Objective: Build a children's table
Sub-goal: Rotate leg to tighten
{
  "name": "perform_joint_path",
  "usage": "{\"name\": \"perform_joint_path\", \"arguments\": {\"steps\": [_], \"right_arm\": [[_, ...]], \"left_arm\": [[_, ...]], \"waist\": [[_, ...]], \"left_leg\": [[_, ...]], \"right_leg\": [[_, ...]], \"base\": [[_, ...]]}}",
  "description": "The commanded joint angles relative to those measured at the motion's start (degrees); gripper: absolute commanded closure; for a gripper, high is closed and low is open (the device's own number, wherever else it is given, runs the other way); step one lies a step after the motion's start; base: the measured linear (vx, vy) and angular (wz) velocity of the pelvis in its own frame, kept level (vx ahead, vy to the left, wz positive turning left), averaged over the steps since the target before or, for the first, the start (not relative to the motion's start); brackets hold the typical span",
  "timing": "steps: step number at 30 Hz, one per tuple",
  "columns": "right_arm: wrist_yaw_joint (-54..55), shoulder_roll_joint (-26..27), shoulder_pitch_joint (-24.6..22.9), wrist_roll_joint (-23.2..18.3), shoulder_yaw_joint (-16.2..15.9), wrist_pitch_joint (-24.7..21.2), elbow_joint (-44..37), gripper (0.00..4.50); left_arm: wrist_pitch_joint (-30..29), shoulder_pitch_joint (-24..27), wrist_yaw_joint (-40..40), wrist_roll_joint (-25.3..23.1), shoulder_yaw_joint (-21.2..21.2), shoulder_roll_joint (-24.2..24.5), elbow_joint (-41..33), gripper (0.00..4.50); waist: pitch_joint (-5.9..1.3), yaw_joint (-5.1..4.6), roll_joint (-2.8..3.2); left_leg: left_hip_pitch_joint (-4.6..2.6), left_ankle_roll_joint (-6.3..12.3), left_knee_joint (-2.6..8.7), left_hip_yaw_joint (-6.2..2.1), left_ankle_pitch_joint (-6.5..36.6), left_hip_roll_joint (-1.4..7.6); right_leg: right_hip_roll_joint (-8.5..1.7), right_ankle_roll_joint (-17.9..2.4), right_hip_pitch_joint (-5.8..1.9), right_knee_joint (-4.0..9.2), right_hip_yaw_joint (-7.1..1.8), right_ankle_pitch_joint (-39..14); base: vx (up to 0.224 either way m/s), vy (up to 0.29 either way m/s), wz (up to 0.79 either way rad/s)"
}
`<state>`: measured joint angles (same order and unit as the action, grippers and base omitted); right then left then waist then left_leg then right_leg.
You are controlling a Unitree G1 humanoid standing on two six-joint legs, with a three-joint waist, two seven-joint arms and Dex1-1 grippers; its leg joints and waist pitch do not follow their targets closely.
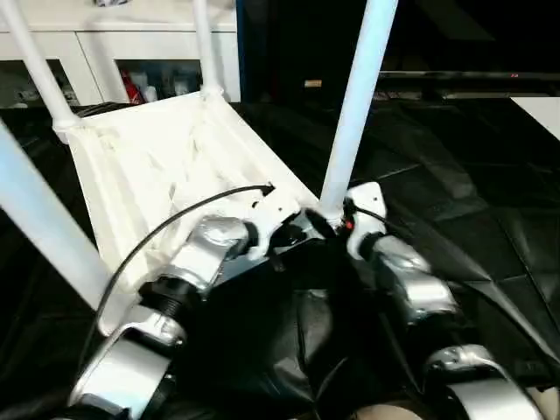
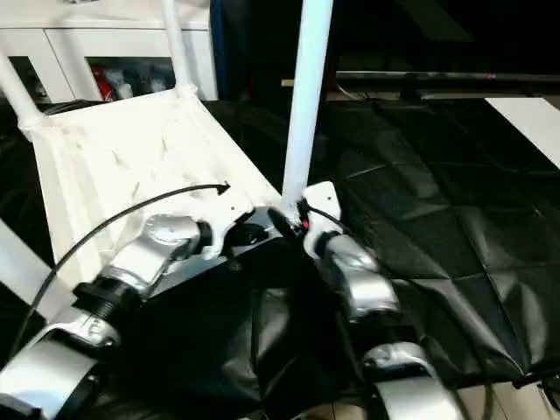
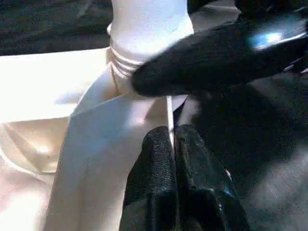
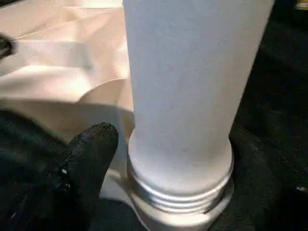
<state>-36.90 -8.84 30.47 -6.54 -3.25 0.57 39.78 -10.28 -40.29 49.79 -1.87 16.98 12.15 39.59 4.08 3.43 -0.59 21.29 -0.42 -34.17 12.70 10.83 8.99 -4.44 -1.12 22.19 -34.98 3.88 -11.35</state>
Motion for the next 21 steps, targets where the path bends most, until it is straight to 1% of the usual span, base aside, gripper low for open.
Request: {"name": "perform_joint_path", "arguments": {"steps": [1,2,3,4,5,6,7,8,9,10,11,12,14,15,16,17,18,19,20,21], "right_arm": [[-11.95,-1.26,-1.45,-0.44,-6.83,1.45,-4.48,0.73],[-15.49,-3.15,-2.17,-1.04,-7.53,1.29,-5.87,0.73],[-15.93,-3.39,-2.26,-1.17,-7.57,1.15,-6.08,0.73],[-22.65,-6.79,-3.38,-3.16,-8.02,-0.95,-9.0,0.73],[-22.65,-6.79,-3.38,-3.16,-8.02,-0.95,-9.0,0.73],[-25.91,-8.27,-3.65,-3.85,-7.95,-1.85,-10.15,0.73],[-27.49,-8.91,-3.67,-3.97,-7.9,-2.17,-10.5,0.73],[-27.49,-8.91,-3.67,-3.97,-7.9,-2.17,-10.5,0.73],[-28.44,-9.4,-3.64,-3.99,-7.96,-2.36,-10.71,0.73],[-30.19,-10.62,-3.34,-3.53,-8.4,-2.3,-10.74,0.73],[-30.19,-10.62,-3.34,-3.53,-8.4,-2.3,-10.74,0.73],[-30.52,-10.89,-3.19,-3.38,-8.55,-2.27,-10.64,0.73],[-31.35,-11.28,-3.03,-3.81,-8.76,-2.69,-10.98,0.73],[-31.56,-11.17,-2.9,-3.96,-8.83,-2.88,-10.97,0.73],[-31.56,-11.17,-2.9,-3.96,-8.83,-2.88,-10.97,0.73],[-31.56,-11.17,-2.9,-3.96,-8.83,-2.88,-10.97,0.88],[-31.98,-11.05,-2.82,-3.88,-9.0,-3.09,-11.02,0.88],[-31.98,-11.05,-2.82,-3.88,-9.0,-3.09,-11.02,0.97],[-32.43,-10.84,-2.91,-3.59,-9.23,-3.1,-11.06,1.08],[-32.43,-10.84,-2.91,-3.59,-9.23,-3.1,-11.06,1.08]], "left_arm": [[2.61,0.58,5.52,0.93,1.76,0.68,-2.4,4.5],[3.05,1.09,8.63,1.38,2.36,1.91,-3.14,4.5],[3.13,1.14,8.98,1.45,2.42,2.04,-3.23,4.5],[3.35,2.17,15.93,3.13,3.39,4.54,-5.38,4.5],[3.35,2.17,15.93,3.13,3.39,4.54,-5.38,4.5],[3.24,2.86,21.12,4.32,4.1,6.53,-7.19,4.5],[3.15,3.08,23.33,4.71,4.34,7.51,-7.83,4.5],[3.15,3.08,23.33,4.71,4.34,7.51,-7.83,4.5],[3.05,3.15,24.34,4.97,4.32,8.01,-8.1,4.5],[3.29,3.13,26.43,5.33,4.02,9.34,-8.46,4.5],[3.29,3.13,26.43,5.33,4.02,9.34,-8.46,4.5],[3.43,3.07,26.93,5.38,3.9,9.7,-8.46,4.5],[4.38,2.91,28.28,5.15,3.61,10.77,-8.15,4.5],[4.64,2.75,28.34,5.09,3.34,11.09,-7.76,4.5],[4.64,2.75,28.34,5.09,3.34,11.09,-7.76,4.5],[4.64,2.75,28.34,5.09,3.34,11.09,-7.76,4.5],[4.67,2.67,28.4,5.12,3.12,11.34,-7.62,4.5],[4.67,2.67,28.4,5.12,3.12,11.34,-7.62,4.5],[4.78,2.71,28.34,5.04,2.87,11.39,-7.63,4.5],[4.78,2.71,28.34,5.04,2.87,11.39,-7.63,4.5]], "waist": [[-3.86,0.3,-0.06],[-3.88,0.36,-0.06],[-3.86,0.38,-0.01],[-3.88,0.5,-0.15],[-3.88,0.5,-0.15],[-3.78,0.76,0.25],[-3.72,0.8,0.22],[-3.73,0.88,0.28],[-3.73,1.21,0.33],[-3.76,1.71,0.23],[-3.76,1.71,0.23],[-3.67,2.0,0.28],[-3.68,1.98,0.24],[-3.79,1.97,0.05],[-3.8,1.94,0.05],[-3.8,1.94,0.05],[-3.87,1.94,-0.05],[-3.91,1.98,-0.03],[-3.97,1.97,-0.16],[-3.95,2.01,-0.09]], "left_leg": [[-1.04,2.52,4.12,-2.97,11.42,5.04],[-1.02,2.54,4.14,-3.0,11.42,5.09],[-1.04,2.58,4.17,-2.98,11.57,5.16],[-1.09,2.71,4.2,-2.92,11.71,5.25],[-1.09,2.71,4.2,-2.92,11.71,5.25],[-1.06,2.83,4.31,-2.81,11.81,5.48],[-1.17,2.49,4.38,-2.76,12.52,5.53],[-1.27,2.22,4.41,-2.75,12.8,5.56],[-1.58,1.48,4.36,-2.65,13.48,5.59],[-1.68,1.0,4.41,-2.67,13.59,5.58],[-1.68,1.0,4.41,-2.67,13.59,5.58],[-1.84,0.31,4.47,-2.55,13.96,5.62],[-1.57,-0.16,4.62,-2.7,14.0,5.53],[-1.53,-0.21,4.6,-2.74,13.91,5.51],[-1.44,-0.19,4.54,-2.75,13.58,5.51],[-1.44,-0.19,4.54,-2.75,13.58,5.51],[-1.4,0.07,4.45,-2.73,12.74,5.46],[-1.31,0.36,4.4,-2.71,11.95,5.45],[-1.31,0.51,4.37,-2.69,11.58,5.47],[-1.29,0.75,4.33,-2.68,11.37,5.47]], "right_leg": [[-5.68,-14.03,-2.38,4.44,-3.52,-10.08],[-5.7,-14.02,-2.42,4.43,-3.51,-10.08],[-5.55,-14.18,-2.37,4.31,-3.47,-10.07],[-5.5,-14.33,-2.43,4.3,-3.48,-9.96],[-5.5,-14.33,-2.43,4.3,-3.48,-9.96],[-5.38,-14.82,-2.23,4.07,-3.42,-10.02],[-5.35,-15.01,-2.06,4.12,-3.39,-10.7],[-5.37,-15.15,-1.93,4.09,-3.42,-11.0],[-5.51,-15.31,-1.73,4.25,-3.51,-11.8],[-5.56,-15.11,-1.67,4.26,-3.51,-12.34],[-5.56,-15.11,-1.67,4.26,-3.51,-12.34],[-5.6,-15.06,-1.45,4.27,-3.66,-12.5],[-5.65,-14.61,-1.67,4.25,-3.64,-12.92],[-5.69,-14.49,-1.78,4.19,-3.63,-12.9],[-5.83,-14.51,-1.81,4.17,-3.67,-12.61],[-5.83,-14.51,-1.81,4.17,-3.67,-12.61],[-5.83,-14.62,-1.87,4.12,-3.66,-11.96],[-5.81,-14.7,-1.94,4.03,-3.62,-11.26],[-5.77,-14.75,-1.96,3.96,-3.6,-10.83],[-5.78,-14.86,-1.92,3.94,-3.55,-10.66]], "base": [[0.0,0.0,0.0],[0.0,0.0,0.0],[0.0,0.0,0.0],[0.0,0.0,0.0],[0.0,0.0,0.0],[0.0,0.0,0.0],[0.0,0.0,0.0],[0.0,0.0,0.0],[0.0,0.0,0.0],[0.0,0.0,0.0],[0.0,0.0,0.0],[0.0,0.0,0.0],[0.0,0.0,0.0],[0.0,0.0,0.0],[0.0,0.0,0.0],[0.0,0.0,0.0],[0.0,0.0,0.0],[0.0,0.0,0.0],[0.0,0.0,0.0],[0.0,0.0,0.0]]}}
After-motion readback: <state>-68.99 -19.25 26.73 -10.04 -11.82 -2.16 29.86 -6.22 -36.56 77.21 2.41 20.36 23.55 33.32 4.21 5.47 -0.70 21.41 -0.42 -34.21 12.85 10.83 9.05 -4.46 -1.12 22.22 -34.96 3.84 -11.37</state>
